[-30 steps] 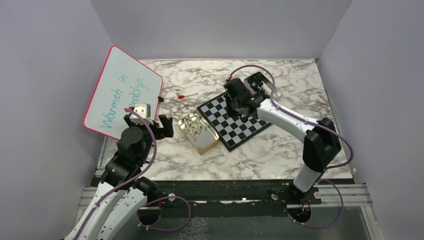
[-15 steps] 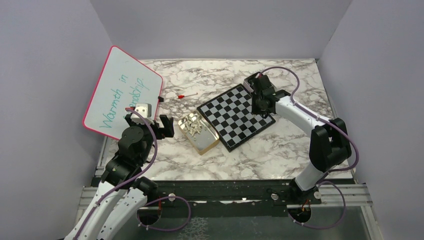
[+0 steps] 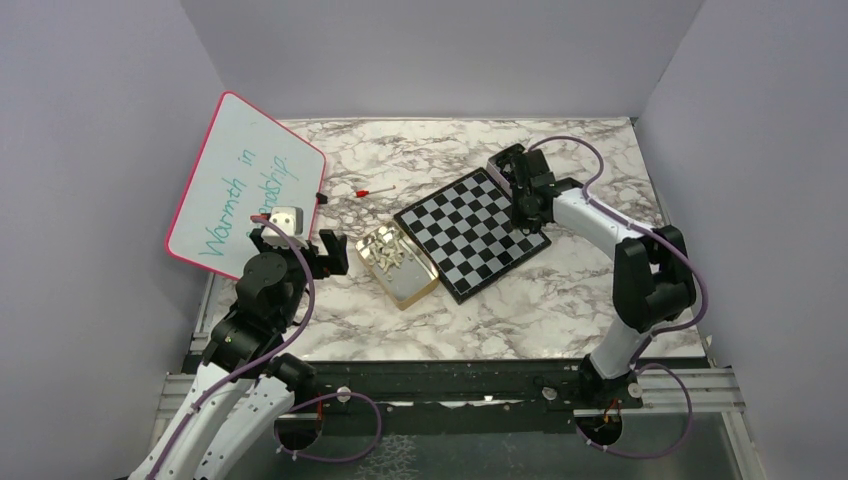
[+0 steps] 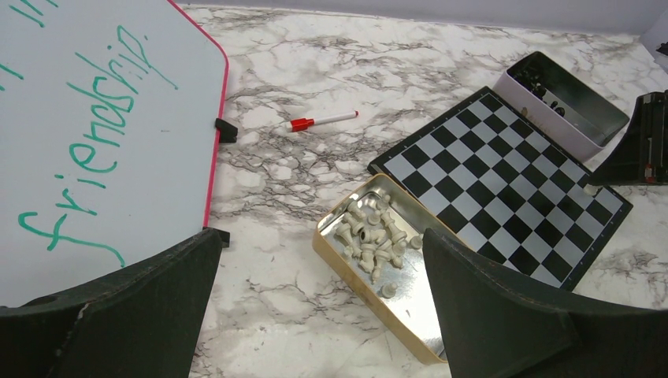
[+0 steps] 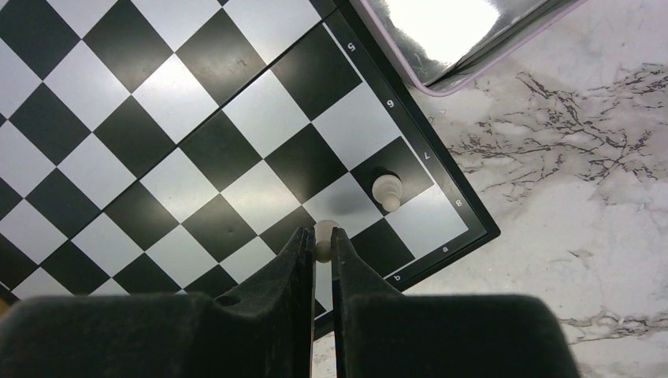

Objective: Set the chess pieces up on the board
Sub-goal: Place the chess piece on the chessboard.

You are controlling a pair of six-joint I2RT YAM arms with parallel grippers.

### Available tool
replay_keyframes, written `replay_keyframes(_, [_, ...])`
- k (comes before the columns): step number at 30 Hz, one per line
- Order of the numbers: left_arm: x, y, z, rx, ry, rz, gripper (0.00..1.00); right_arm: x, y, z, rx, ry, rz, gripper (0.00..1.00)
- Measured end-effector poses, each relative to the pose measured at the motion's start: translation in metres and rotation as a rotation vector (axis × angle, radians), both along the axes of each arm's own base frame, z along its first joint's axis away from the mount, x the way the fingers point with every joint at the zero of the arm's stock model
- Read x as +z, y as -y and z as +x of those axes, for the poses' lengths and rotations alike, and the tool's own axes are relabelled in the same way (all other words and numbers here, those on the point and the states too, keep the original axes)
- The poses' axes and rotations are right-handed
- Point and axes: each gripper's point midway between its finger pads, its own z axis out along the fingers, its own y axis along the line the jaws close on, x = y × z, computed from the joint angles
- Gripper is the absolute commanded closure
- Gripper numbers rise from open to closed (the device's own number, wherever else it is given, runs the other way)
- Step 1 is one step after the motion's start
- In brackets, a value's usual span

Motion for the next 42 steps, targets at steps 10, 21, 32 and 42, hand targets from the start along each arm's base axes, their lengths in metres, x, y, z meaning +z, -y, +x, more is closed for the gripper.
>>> replay_keyframes(10, [0.000, 0.002, 0.000, -0.008, 0.000, 0.000, 0.01, -0.015, 0.005, 0.000, -0.005, -0.036, -0.017, 0.85])
replay_keyframes(21, [0.000, 0.002, 0.000, -0.009, 0.000, 0.003, 0.01, -0.024, 0.007, 0.001, -0.001, -0.040, -0.023, 0.81])
replay_keyframes(32, [-0.004, 0.004, 0.003, -0.012, -0.017, 0.012, 0.01, -0.032, 0.009, -0.002, -0.003, -0.052, -0.025, 0.69])
replay_keyframes(42, [-0.008, 0.007, 0.005, -0.023, -0.030, 0.017, 0.01, -0.022, 0.006, -0.009, 0.012, -0.069, -0.001, 0.65])
